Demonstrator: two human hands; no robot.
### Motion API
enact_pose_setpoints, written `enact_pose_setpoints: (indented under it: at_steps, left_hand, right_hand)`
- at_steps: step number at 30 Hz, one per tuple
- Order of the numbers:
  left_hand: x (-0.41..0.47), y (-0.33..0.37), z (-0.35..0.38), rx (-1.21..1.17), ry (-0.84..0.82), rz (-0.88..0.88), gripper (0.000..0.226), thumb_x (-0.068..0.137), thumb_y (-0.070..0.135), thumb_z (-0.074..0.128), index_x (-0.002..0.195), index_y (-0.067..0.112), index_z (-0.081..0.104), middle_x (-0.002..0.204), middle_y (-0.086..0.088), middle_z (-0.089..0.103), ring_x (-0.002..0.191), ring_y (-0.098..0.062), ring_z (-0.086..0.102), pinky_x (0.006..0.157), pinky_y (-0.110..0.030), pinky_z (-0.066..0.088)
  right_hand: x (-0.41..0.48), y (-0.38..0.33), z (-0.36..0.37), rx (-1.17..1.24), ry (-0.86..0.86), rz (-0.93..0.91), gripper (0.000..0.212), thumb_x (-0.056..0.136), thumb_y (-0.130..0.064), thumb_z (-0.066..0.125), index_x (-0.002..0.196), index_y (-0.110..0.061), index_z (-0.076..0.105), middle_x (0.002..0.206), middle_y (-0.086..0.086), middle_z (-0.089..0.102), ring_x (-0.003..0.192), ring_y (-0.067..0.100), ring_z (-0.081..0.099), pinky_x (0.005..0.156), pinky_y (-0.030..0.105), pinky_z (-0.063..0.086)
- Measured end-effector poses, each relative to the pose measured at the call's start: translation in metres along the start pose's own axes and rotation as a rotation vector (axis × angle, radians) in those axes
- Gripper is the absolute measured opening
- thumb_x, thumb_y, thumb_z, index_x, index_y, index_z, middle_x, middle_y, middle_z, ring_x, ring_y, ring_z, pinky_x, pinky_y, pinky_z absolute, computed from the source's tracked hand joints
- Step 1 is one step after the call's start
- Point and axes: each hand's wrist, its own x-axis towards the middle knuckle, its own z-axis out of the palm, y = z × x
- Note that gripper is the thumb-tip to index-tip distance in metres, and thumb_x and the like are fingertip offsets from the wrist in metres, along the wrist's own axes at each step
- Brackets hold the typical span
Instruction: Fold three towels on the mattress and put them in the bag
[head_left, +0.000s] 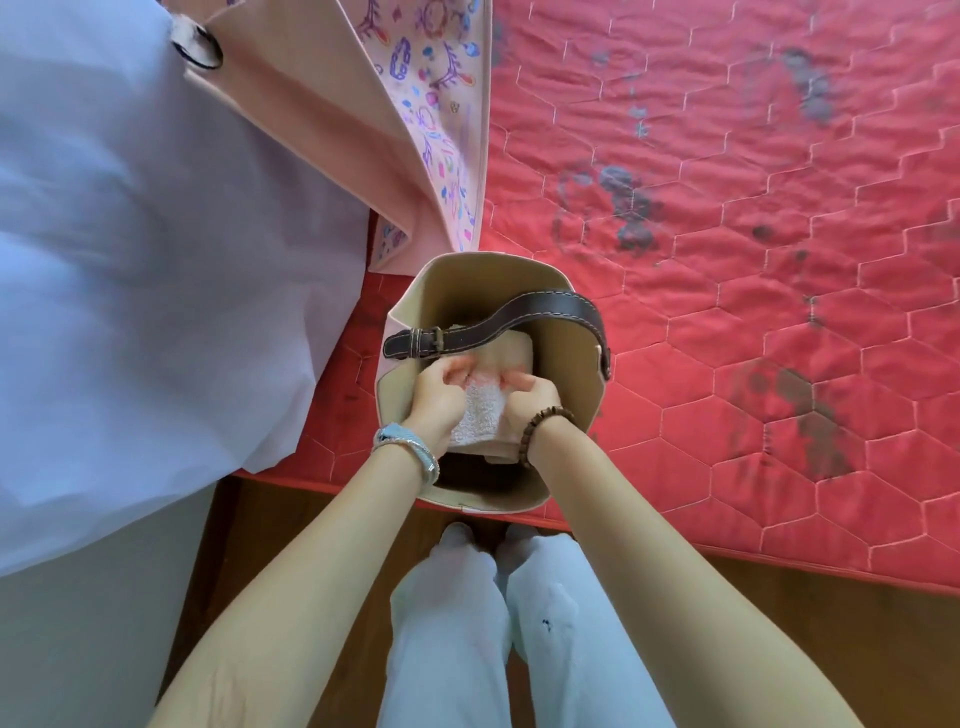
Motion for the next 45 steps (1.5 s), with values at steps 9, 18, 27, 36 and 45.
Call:
enact_pose_setpoints:
  at_steps: [9,18,27,36,45]
  left_hand:
    - [0.001,-0.006,-0.001,0.018,0.015,-0.092,0.058,0.101,-0.004,0.031,0.155,0.017,0.029,0.152,-0.010,0.044,0.136,-0.030,0.046,0.113,-0.049,0.041]
    - [-0.107,0.032,-0.044,-0.278,-0.028,-0.068,0.046,0.109,0.031,0.032,0.153,0.018,0.037,0.159,0.000,0.037,0.148,-0.016,0.031,0.121,-0.038,0.018]
    - [-0.228,0.070,-0.098,-0.376,-0.094,0.066,0.051,0.106,0.051,0.027,0.147,0.026,0.045,0.150,0.002,0.049,0.139,-0.019,0.045,0.116,-0.043,0.032]
    - [-0.285,0.106,-0.115,-0.322,-0.176,0.314,0.049,0.106,0.048,0.029,0.148,0.029,0.043,0.147,0.005,0.052,0.135,-0.015,0.050,0.118,-0.044,0.035]
    - [-0.308,0.138,-0.112,-0.342,-0.340,0.414,0.050,0.105,0.046,0.033,0.147,0.023,0.046,0.143,-0.005,0.058,0.134,-0.020,0.054,0.116,-0.048,0.036]
  right_hand:
    - [0.003,0.004,-0.003,-0.191,-0.007,-0.036,0.050,0.099,-0.012,0.047,0.148,-0.006,0.034,0.151,0.011,0.039,0.138,0.029,0.037,0.114,0.035,0.029]
    - [-0.099,-0.018,-0.041,0.033,-0.142,-0.047,0.048,0.100,-0.046,0.039,0.139,-0.021,0.049,0.145,0.000,0.047,0.136,0.021,0.041,0.104,0.033,0.029]
    - [-0.224,-0.045,-0.094,0.110,-0.258,-0.115,0.046,0.099,-0.056,0.030,0.124,-0.033,0.060,0.127,-0.002,0.065,0.120,0.021,0.057,0.110,0.054,0.027]
    - [-0.295,-0.054,-0.111,0.319,-0.218,-0.254,0.048,0.099,-0.053,0.034,0.131,-0.026,0.059,0.124,0.003,0.068,0.115,0.023,0.062,0.101,0.047,0.037]
    - [-0.343,-0.057,-0.149,0.410,-0.158,-0.430,0.047,0.099,-0.052,0.034,0.128,-0.026,0.060,0.124,0.006,0.068,0.115,0.027,0.063,0.108,0.054,0.035]
